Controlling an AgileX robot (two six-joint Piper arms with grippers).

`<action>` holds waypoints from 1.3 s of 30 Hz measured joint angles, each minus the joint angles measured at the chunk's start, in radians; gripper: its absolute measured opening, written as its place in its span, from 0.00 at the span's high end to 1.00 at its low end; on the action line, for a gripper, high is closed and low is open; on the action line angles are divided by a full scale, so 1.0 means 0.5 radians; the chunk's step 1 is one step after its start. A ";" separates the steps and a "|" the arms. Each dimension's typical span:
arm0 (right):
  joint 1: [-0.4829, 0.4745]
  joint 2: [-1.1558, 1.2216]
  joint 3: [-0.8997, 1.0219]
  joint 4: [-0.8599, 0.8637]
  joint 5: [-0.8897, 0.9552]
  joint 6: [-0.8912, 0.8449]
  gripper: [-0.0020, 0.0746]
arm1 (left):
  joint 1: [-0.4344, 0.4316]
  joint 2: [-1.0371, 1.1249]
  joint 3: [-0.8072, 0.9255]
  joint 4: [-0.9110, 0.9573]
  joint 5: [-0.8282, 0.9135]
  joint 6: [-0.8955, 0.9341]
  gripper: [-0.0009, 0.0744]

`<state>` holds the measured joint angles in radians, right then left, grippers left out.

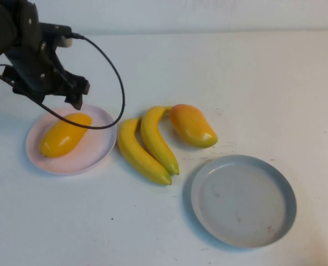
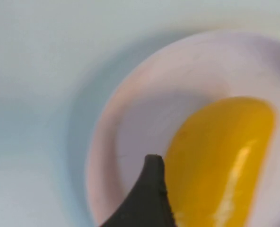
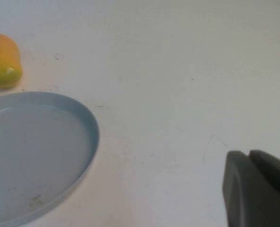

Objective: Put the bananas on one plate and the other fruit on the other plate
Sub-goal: Put one type of fruit in the left plate

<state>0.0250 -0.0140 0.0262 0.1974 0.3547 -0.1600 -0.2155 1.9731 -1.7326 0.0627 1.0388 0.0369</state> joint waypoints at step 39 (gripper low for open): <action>0.000 0.000 0.000 0.000 -0.004 0.000 1.00 | -0.754 0.408 -0.299 -0.582 -0.387 -0.692 0.11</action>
<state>0.0250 -0.0140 0.0262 0.1974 0.3525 -0.1600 -0.5927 2.1771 -1.8819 -0.2286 0.8455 -0.3093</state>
